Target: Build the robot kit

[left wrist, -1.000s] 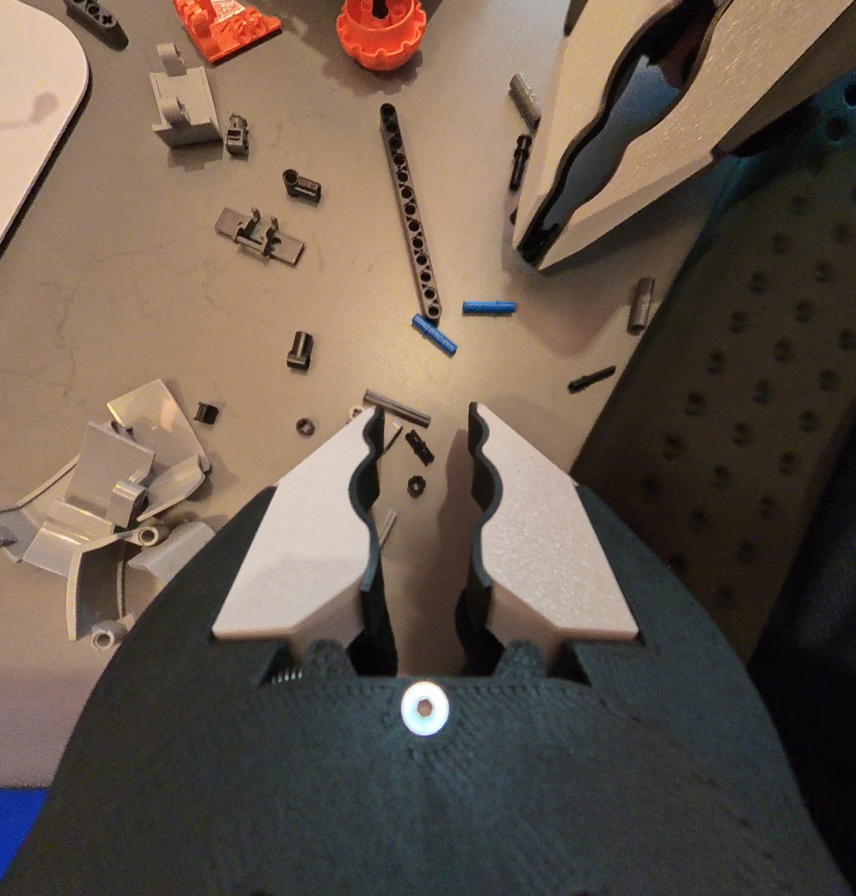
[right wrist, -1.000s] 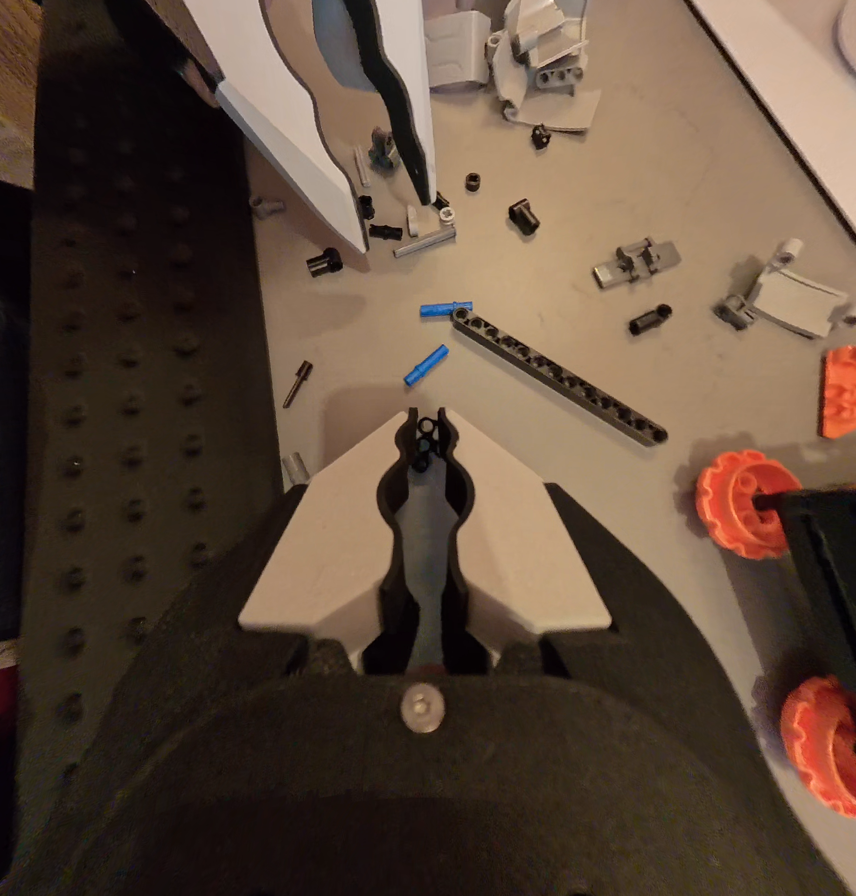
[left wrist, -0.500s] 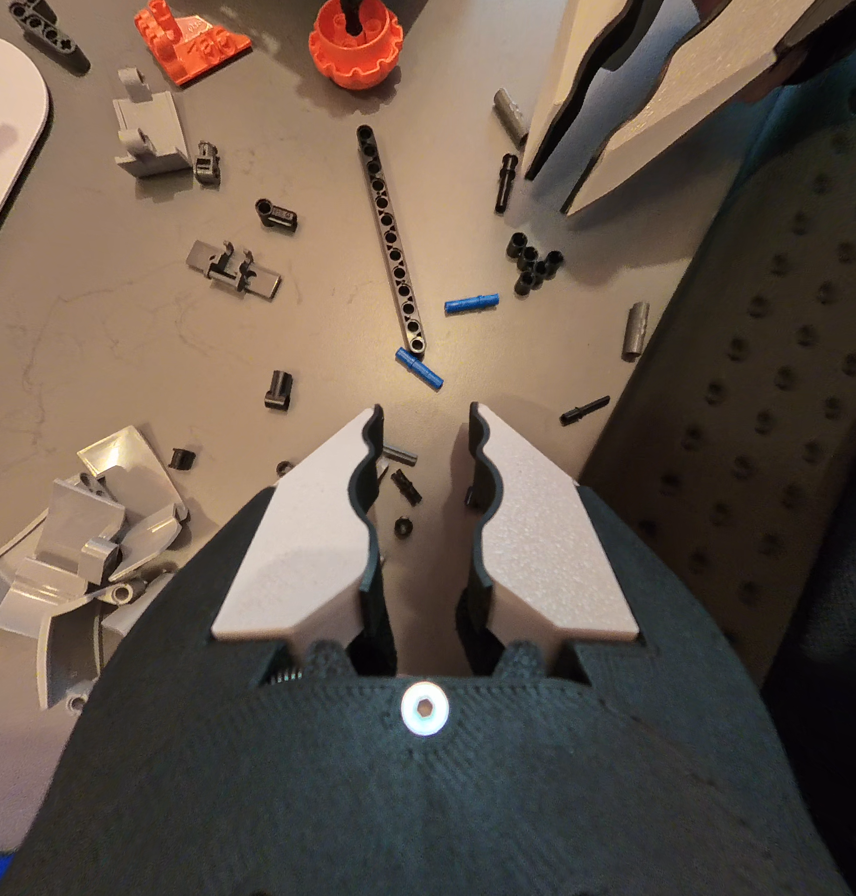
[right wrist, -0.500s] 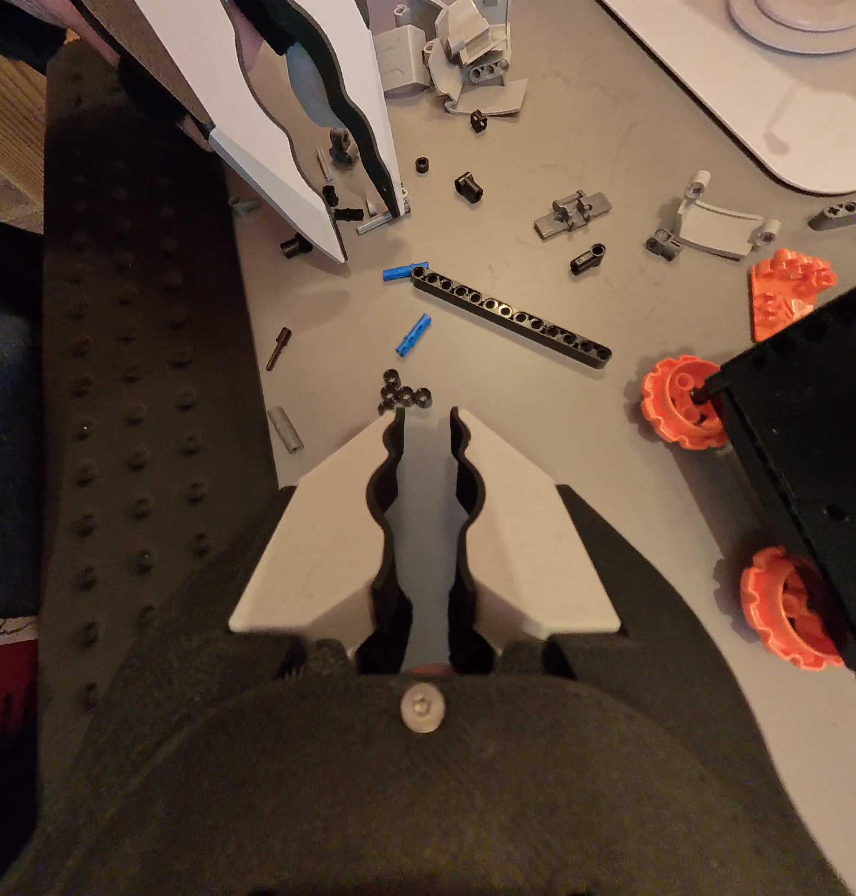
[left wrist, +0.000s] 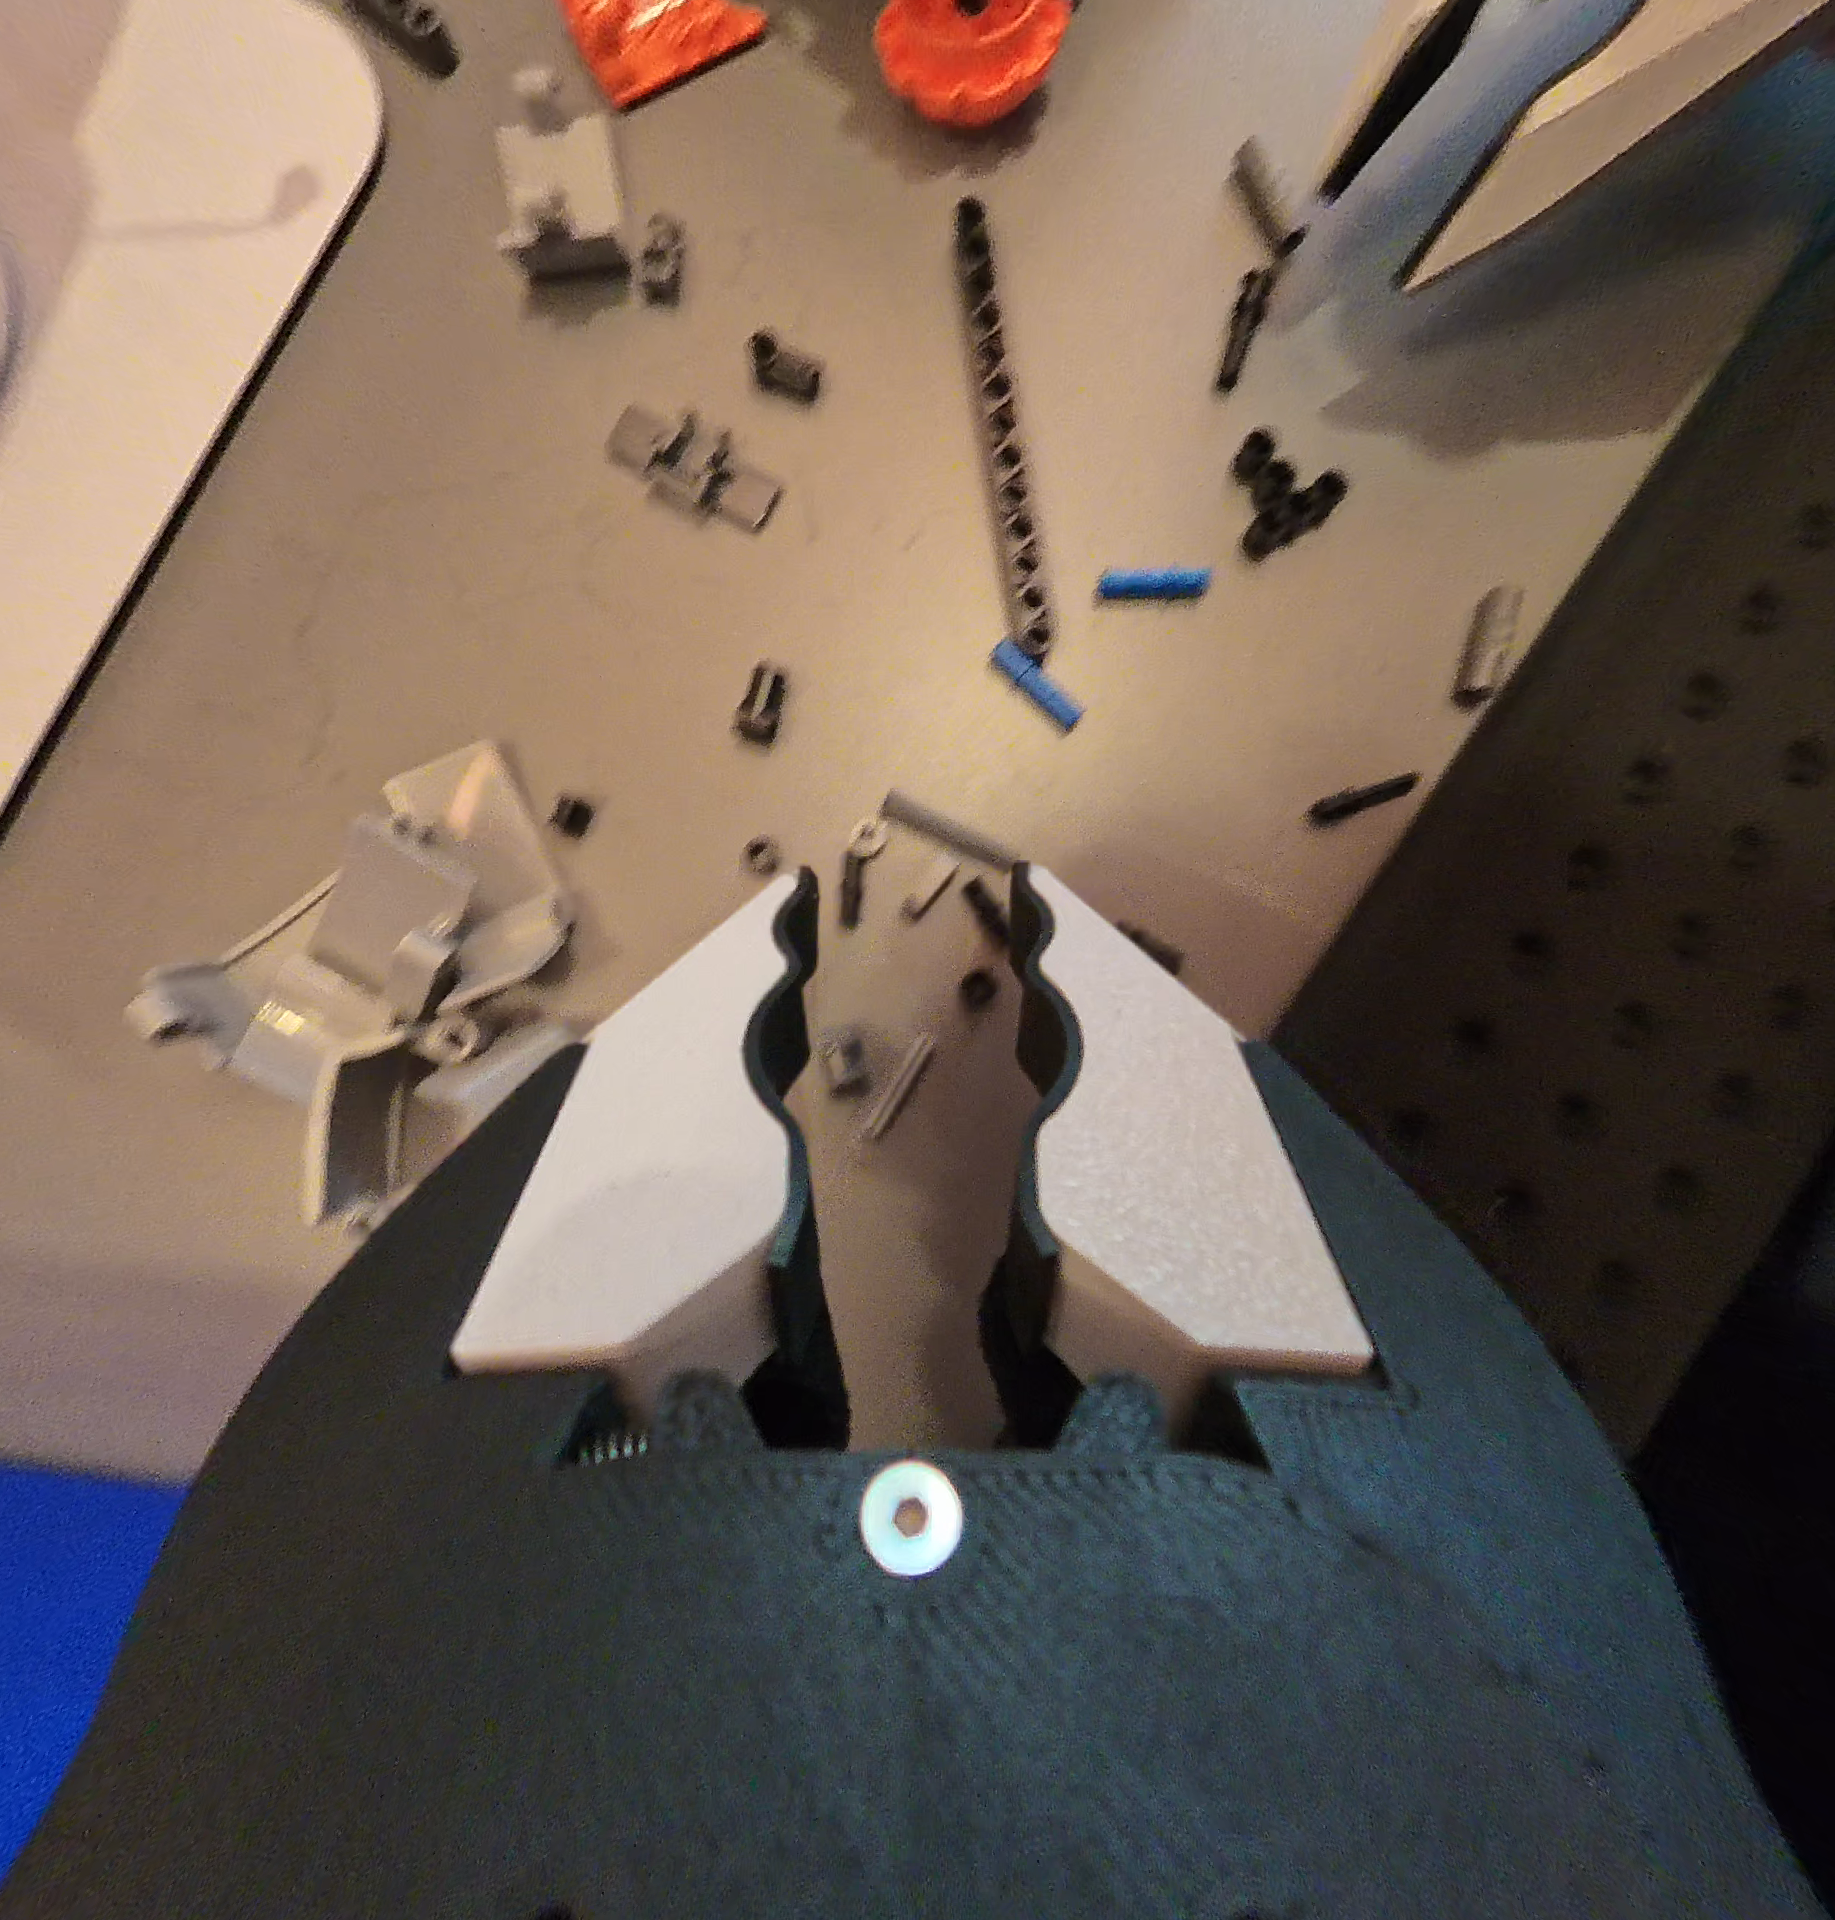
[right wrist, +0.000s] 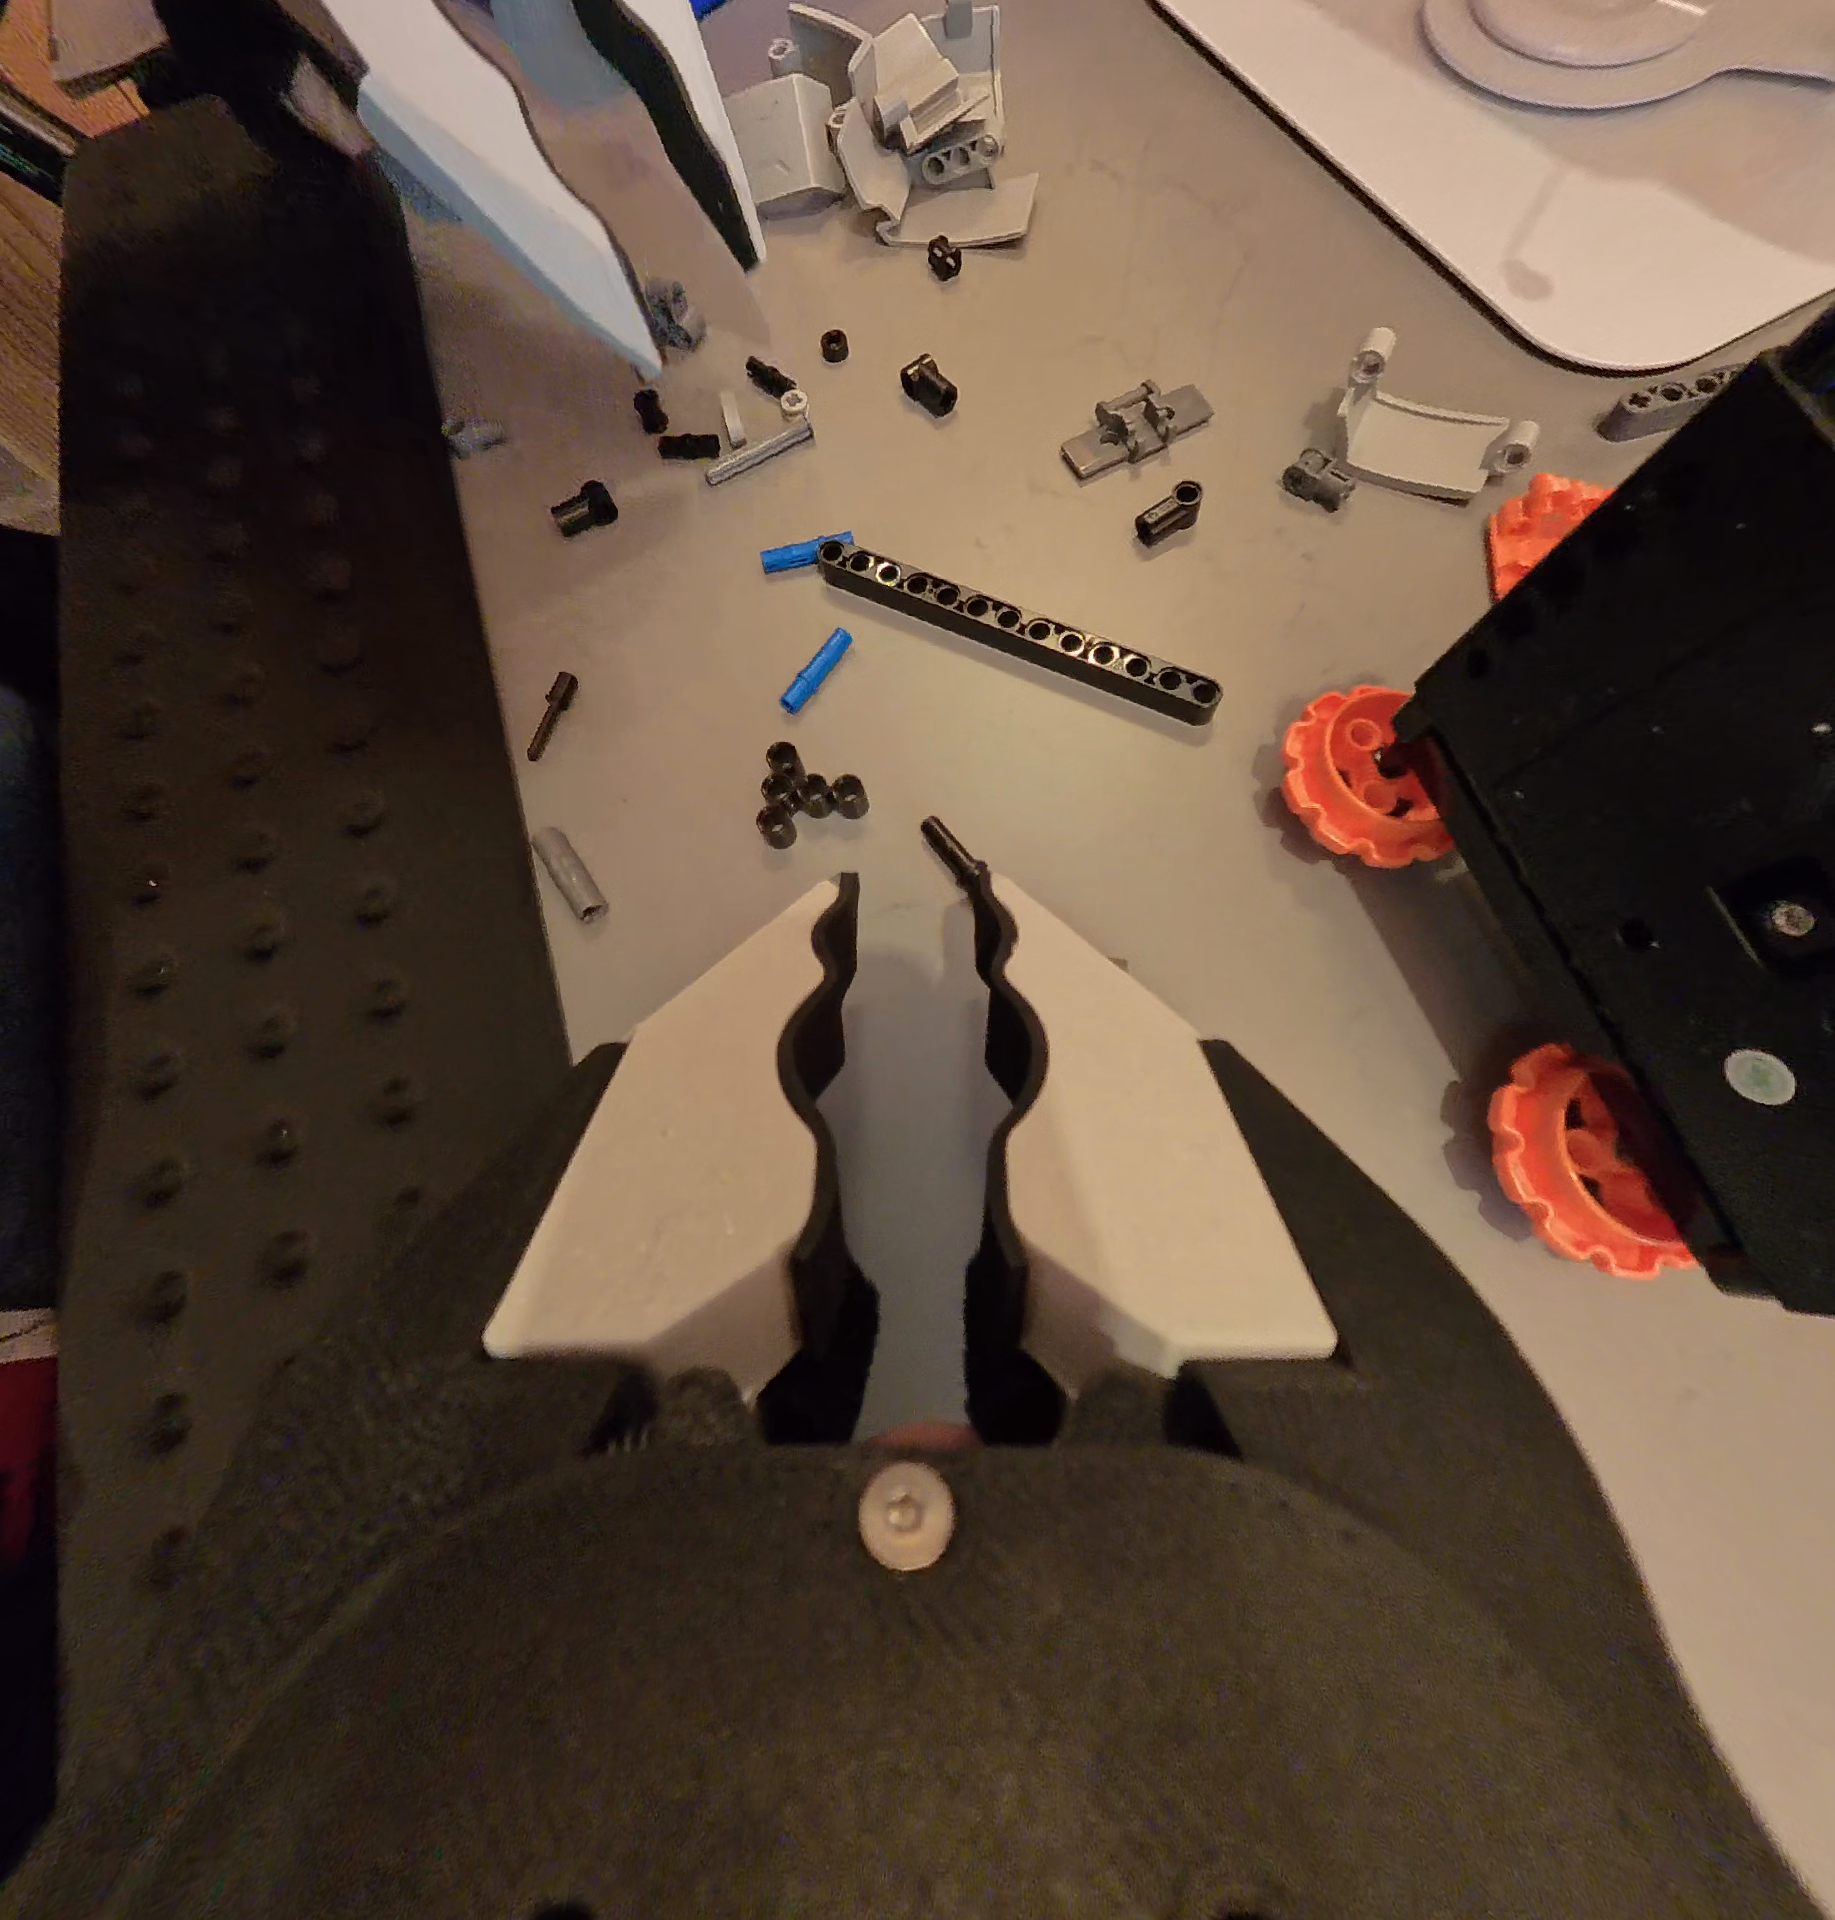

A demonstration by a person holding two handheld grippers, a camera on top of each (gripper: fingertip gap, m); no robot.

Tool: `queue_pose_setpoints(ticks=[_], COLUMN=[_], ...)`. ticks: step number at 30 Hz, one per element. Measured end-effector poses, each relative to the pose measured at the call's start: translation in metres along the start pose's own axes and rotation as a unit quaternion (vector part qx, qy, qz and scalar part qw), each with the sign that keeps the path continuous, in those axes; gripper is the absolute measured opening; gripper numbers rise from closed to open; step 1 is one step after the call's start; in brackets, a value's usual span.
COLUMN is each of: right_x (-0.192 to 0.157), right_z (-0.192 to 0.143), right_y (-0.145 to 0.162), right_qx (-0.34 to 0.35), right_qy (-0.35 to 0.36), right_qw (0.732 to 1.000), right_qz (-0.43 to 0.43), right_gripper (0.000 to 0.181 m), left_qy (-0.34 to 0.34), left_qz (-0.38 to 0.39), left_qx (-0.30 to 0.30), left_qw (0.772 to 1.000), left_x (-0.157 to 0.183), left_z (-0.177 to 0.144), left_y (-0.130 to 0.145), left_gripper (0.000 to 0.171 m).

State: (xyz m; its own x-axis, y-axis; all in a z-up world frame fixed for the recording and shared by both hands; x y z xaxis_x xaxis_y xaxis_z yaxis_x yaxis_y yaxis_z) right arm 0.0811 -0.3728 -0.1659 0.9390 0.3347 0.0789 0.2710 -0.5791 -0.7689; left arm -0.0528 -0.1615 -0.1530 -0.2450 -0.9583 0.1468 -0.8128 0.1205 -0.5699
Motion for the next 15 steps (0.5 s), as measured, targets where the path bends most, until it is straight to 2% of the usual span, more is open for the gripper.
queue_pose_setpoints(ticks=[4, 8, 11, 15], right_x=[-0.001, -0.002, -0.003, -0.005], right_z=[0.001, 0.005, 0.006, 0.009], right_y=[0.002, 0.0, -0.003, -0.004], right_qx=[0.004, 0.004, 0.005, 0.007], right_qy=[-0.004, -0.009, -0.011, -0.016], right_qw=[1.0, 1.0, 1.0, 1.0], right_qz=[0.001, -0.003, -0.006, -0.008], right_gripper=[0.019, 0.019, 0.019, 0.019], left_qy=[-0.041, -0.048, -0.034, 0.009], left_qz=[-0.024, -0.024, -0.019, 0.016], left_qx=[-0.007, -0.018, -0.017, -0.003], left_qw=[0.999, 0.998, 0.999, 1.0], left_x=[-0.02, -0.024, -0.022, -0.001], left_z=[-0.013, -0.015, -0.018, -0.007], left_y=[0.012, 0.016, 0.015, -0.003], left_gripper=[0.03, 0.026, 0.026, 0.027])
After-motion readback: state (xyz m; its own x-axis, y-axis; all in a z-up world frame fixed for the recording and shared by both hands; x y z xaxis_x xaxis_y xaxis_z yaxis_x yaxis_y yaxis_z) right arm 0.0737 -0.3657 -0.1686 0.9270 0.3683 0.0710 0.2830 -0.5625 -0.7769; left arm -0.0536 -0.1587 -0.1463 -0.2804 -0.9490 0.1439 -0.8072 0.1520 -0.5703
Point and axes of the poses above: each gripper's, where its closed fingertips meet, z out along the fingers, y out of its underside, x = y × z across the jaws, the point moved 8 cm from there along -z, back along the fingers, and after that the axes turned 13 degrees about -z, right-handed, at the moved point
